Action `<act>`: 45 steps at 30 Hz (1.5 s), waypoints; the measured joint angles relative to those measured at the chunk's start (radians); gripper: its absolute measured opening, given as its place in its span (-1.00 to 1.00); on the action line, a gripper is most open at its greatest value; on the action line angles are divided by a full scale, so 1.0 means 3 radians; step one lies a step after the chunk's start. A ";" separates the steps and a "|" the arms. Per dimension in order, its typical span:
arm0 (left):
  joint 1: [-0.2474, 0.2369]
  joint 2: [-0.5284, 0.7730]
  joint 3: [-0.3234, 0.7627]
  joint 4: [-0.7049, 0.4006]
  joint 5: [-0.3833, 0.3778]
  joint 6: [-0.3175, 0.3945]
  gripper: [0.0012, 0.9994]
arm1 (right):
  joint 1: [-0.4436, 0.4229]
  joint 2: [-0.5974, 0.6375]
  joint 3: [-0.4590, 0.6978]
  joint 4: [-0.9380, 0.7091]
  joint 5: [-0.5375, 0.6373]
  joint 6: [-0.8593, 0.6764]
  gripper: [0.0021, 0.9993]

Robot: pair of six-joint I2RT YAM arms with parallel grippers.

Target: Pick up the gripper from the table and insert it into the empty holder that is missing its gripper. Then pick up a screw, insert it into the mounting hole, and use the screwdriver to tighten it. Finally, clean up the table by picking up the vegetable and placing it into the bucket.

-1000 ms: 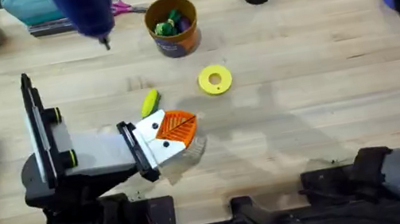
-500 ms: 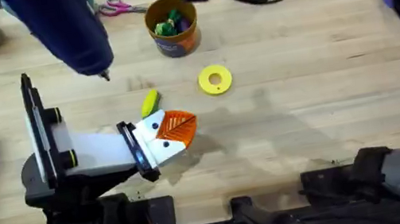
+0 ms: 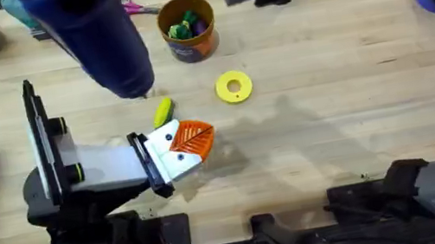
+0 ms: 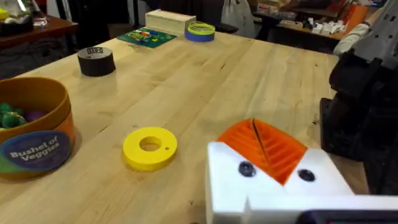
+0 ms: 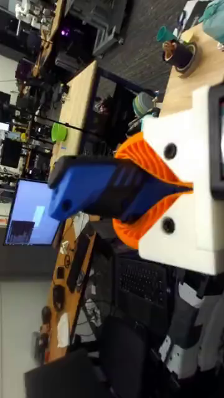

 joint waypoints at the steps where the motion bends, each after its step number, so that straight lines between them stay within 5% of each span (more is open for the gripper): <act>1: 0.0000 0.0001 0.0001 0.0000 0.0000 0.0000 -0.98 | 0.0001 0.0000 -0.0034 0.0049 -0.0007 0.0001 -0.96; 12: 0.0000 -0.0001 0.0000 0.0000 0.0000 0.0000 -0.98 | 0.0004 0.0000 -0.0580 0.0801 -0.0017 0.0231 -0.96; 45: 0.0000 0.0000 0.0000 0.0001 0.0000 0.0000 -0.98 | 0.0004 0.0000 -0.1086 0.1061 0.0013 0.0335 -0.96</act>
